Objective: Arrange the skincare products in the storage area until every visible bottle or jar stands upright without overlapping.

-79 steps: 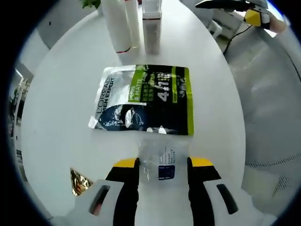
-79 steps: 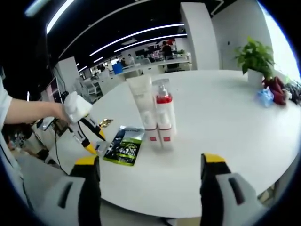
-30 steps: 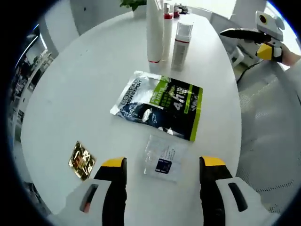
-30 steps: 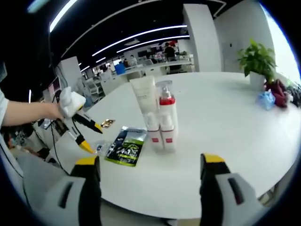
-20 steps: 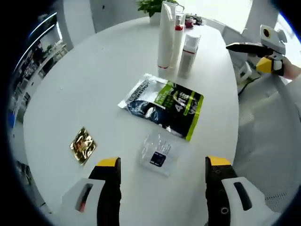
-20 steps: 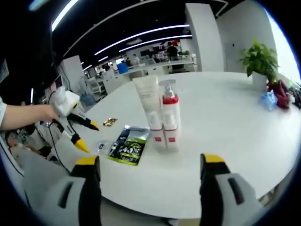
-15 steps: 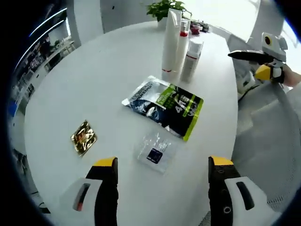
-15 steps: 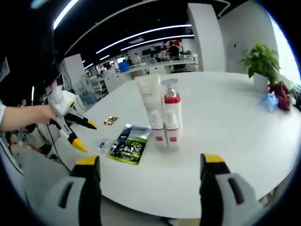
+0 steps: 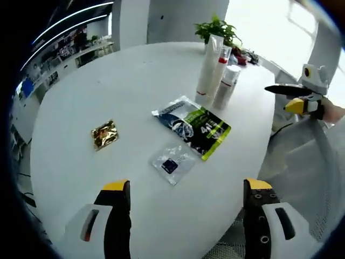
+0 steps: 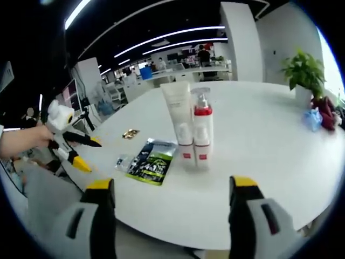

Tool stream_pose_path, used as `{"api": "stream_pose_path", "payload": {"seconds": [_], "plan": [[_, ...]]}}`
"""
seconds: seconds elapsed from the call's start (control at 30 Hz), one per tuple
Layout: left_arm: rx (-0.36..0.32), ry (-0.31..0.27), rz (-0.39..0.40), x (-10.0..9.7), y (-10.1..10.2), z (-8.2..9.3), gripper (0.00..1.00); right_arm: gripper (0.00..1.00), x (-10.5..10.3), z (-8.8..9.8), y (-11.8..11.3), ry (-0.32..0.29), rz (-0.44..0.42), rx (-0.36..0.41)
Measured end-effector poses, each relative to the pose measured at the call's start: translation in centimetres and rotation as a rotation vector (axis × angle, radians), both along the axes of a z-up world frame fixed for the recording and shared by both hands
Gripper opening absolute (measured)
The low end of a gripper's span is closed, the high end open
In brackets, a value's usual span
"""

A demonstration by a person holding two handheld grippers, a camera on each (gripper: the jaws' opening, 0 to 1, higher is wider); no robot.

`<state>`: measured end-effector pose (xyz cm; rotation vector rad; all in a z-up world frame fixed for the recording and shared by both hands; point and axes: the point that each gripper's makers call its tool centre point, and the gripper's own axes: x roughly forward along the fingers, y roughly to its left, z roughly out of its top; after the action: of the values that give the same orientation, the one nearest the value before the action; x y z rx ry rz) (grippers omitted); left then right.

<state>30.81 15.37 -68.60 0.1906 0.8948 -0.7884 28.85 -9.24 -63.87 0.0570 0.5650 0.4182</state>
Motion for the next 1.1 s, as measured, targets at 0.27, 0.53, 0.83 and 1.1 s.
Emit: {"api": "stream_pose_path", "payload": {"seconds": [0.27, 0.53, 0.83, 1.1], "plan": [[-0.059, -0.055, 0.169, -0.8, 1.5, 0.6, 0.91, 0.87, -0.1, -0.1, 0.1, 0.000, 0.010, -0.008], [-0.046, -0.149, 0.251, -1.5, 3.0, 1.4, 0.97, 0.87, -0.1, -0.2, 0.1, 0.005, 0.010, -0.014], [-0.031, -0.160, 0.313, -2.5, 4.0, 1.0, 0.97, 0.87, -0.1, -0.2, 0.2, 0.005, 0.014, -0.022], [-0.033, -0.165, 0.305, -1.9, 3.8, 1.3, 0.97, 0.87, -0.1, -0.1, 0.0, 0.002, 0.005, -0.019]]}}
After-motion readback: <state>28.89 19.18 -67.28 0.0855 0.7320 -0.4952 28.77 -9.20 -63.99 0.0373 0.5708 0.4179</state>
